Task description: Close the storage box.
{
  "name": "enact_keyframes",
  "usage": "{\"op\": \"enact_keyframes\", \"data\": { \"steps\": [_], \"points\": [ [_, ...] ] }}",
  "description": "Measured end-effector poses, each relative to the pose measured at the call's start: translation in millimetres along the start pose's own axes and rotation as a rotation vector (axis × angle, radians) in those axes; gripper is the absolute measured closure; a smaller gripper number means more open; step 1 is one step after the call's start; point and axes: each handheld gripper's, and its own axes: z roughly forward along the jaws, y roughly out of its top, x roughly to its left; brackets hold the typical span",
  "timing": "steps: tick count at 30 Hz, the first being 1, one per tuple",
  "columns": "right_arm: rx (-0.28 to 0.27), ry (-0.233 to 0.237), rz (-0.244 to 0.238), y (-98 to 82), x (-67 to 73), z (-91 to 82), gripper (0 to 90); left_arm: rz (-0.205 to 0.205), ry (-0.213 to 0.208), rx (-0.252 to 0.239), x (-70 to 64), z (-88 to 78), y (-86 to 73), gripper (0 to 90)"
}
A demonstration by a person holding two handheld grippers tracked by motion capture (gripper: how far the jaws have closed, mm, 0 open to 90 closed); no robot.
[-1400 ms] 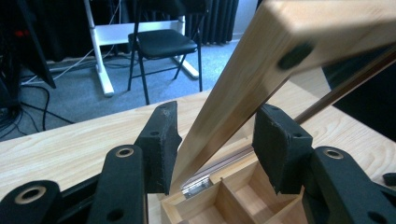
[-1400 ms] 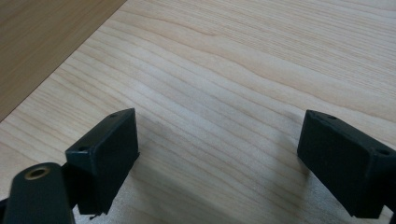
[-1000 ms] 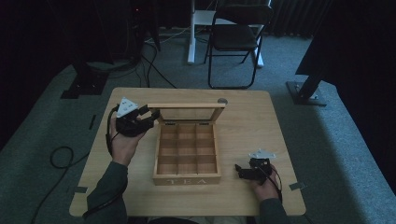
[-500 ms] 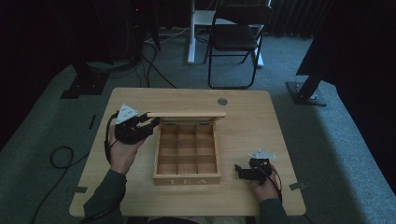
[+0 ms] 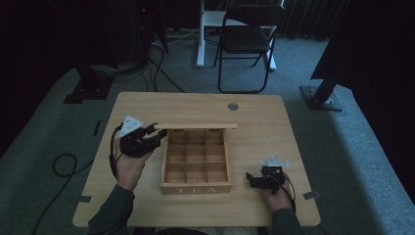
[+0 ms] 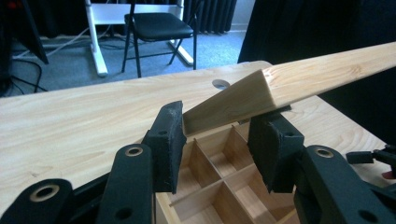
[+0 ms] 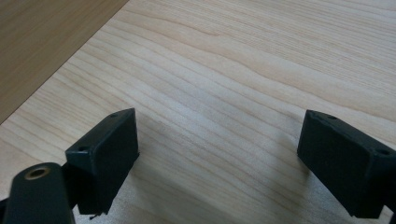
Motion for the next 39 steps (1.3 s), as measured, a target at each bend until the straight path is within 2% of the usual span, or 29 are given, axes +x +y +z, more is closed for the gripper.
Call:
{"op": "enact_keyframes", "data": {
  "steps": [9,27,34,39],
  "points": [
    [-0.001,0.000,-0.003,0.0,-0.2,0.1,12.0,0.026,0.006,0.031,-4.4,-3.1,-4.6,54.2],
    [-0.001,0.000,-0.002,0.0,-0.1,0.1,12.0,0.017,0.016,0.057,-11.1,-4.4,-16.7,50.6],
    [-0.002,0.000,-0.002,-0.1,-0.1,0.2,12.0,0.018,0.014,0.066,-13.4,-6.0,-23.0,48.7],
    [-0.003,0.000,-0.002,0.0,-0.1,0.2,12.0,0.028,0.027,0.071,-17.6,-7.6,-27.9,47.1]
  ]
}}
